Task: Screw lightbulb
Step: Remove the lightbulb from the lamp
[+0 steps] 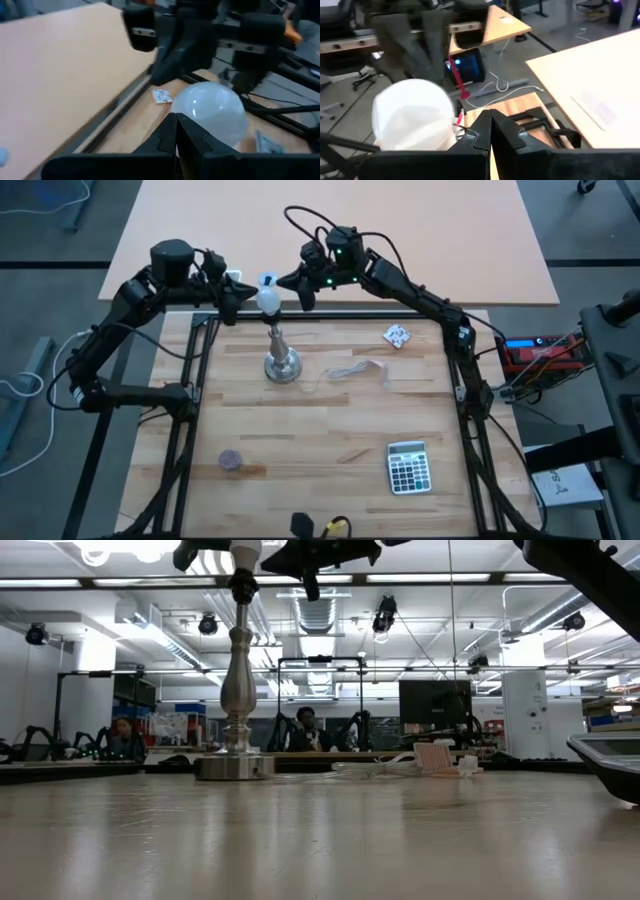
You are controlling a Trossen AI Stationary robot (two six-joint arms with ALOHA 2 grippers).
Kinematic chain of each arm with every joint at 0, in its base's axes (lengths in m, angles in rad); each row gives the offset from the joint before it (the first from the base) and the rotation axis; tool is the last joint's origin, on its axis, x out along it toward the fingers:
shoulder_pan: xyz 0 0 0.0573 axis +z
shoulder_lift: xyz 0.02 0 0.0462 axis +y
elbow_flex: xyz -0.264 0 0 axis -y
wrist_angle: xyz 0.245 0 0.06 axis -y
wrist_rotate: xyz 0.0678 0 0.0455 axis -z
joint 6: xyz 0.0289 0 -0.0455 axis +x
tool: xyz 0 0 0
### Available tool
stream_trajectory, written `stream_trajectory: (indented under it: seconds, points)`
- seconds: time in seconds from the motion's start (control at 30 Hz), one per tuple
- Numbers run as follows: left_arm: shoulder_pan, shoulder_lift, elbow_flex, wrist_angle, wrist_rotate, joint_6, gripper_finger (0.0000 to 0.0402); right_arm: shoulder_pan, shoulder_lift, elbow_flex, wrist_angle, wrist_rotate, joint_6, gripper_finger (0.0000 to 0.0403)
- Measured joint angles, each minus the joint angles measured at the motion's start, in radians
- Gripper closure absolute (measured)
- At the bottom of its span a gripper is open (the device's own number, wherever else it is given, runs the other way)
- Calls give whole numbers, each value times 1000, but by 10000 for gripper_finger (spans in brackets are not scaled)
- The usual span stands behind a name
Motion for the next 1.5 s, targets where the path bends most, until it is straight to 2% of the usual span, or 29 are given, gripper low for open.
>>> stream_trajectory:
  seconds: [0.1, 0.23, 0.37, 0.57, 0.8, 0.97, 1.5]
  points:
    - [0, -13, 0, 0, -106, 17, 401, -11, -3, 0, 4, -29, 31, 403]
    - [1, -18, 0, 1, -210, 46, 401, -18, -17, 2, 6, -165, 34, 403]
    - [0, -14, 0, 0, -207, 45, 401, 2, -23, 2, 5, -254, 43, 403]
    - [-2, -14, 0, 0, -182, 12, 402, 42, -23, 2, 0, -281, 27, 403]
    - [-2, -16, 0, 0, -176, 10, 401, 42, -16, 2, -1, -274, 49, 403]
    - [-4, -16, 0, 0, -129, -12, 401, 42, -15, 1, 8, -271, 51, 403]
    - [-36, -17, 0, 0, -128, -39, 401, 34, 22, 0, 71, -258, 121, 403]
